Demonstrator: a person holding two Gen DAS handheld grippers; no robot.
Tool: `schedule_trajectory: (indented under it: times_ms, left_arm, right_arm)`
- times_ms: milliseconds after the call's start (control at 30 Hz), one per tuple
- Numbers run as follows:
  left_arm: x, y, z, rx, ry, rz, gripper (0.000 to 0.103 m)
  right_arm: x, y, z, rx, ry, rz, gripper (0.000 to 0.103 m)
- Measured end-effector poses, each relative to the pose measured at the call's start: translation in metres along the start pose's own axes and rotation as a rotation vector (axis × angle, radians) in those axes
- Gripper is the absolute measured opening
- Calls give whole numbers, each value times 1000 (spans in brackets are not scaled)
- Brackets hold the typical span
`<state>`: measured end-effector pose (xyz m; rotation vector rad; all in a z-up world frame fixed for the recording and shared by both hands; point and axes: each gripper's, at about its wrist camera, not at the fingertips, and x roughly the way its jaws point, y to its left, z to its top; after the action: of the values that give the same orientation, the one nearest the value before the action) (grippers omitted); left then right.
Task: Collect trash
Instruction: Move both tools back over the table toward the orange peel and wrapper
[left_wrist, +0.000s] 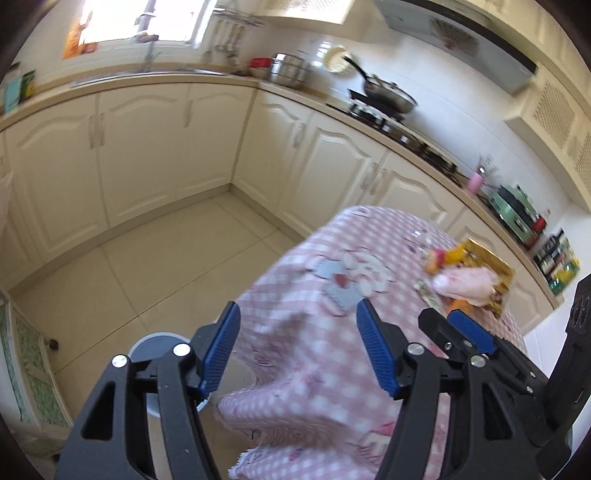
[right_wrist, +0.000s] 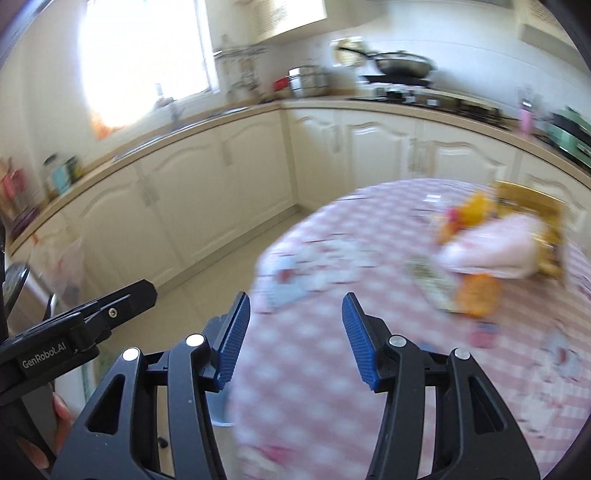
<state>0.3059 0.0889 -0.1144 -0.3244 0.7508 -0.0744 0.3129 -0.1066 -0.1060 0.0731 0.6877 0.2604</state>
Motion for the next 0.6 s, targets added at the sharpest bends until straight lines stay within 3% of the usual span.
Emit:
schedule_trajectory:
  times_ms: [133,267,433,600]
  left_arm:
    - [20,-54,-5,72,50,-43,64]
    - [37,-85,-12,103,86,-62,64]
    - [60,-112,-12,130,118,-71,64]
    - [83,-123,-9,132,146,-70,64]
  right_arm:
    - [-15,-55,-3,64,-15,-82,53]
    - [-10,-94,-8,104,23,-129,53]
    - [11,-121,-5,117,95,-139,53]
    - [38,-129,2,108,153,-65,51]
